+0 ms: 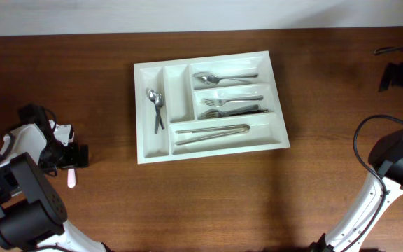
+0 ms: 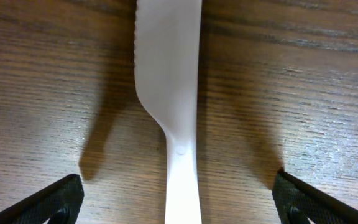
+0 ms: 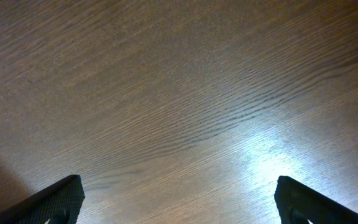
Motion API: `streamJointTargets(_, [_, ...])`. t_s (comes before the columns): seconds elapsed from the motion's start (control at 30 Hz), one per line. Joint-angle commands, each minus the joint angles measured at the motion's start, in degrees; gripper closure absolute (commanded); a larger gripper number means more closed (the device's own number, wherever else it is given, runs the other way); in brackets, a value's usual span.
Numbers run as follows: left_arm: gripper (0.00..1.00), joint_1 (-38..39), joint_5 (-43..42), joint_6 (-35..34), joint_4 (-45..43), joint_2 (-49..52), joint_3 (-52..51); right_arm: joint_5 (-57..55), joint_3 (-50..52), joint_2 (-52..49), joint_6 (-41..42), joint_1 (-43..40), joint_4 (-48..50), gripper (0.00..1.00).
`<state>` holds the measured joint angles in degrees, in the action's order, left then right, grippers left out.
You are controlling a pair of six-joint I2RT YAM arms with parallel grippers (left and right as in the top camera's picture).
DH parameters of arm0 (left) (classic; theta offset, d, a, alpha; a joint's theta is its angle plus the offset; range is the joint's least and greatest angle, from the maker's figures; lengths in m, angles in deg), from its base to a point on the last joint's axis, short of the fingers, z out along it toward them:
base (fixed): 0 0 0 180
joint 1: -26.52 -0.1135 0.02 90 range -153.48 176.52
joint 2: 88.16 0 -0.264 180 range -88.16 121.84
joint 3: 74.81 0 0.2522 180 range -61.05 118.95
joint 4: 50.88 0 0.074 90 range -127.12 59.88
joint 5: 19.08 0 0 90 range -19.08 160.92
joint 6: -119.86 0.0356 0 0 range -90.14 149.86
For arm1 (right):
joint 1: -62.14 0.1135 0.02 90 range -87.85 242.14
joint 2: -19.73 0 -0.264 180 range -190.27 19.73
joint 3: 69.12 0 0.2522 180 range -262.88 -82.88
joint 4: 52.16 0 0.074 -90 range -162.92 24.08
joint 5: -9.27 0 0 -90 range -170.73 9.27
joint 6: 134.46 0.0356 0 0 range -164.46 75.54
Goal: Pack container
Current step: 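Lower the left gripper and grasp the white plastic knife by its handle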
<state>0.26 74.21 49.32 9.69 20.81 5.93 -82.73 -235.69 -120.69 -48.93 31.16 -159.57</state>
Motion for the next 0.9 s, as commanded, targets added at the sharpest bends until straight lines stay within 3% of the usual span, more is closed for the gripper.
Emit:
streamJointTargets(0.0, [0.01,0.0,0.6,-0.7,0.0,1.4,-0.3,0.3,0.2,0.2,0.5,0.2,0.0,0.01])
streamJointTargets(0.87, [0.01,0.0,-0.9,-0.7,-3.0,4.9,-0.3,0.3,0.2,0.2,0.5,0.3,0.0,0.01])
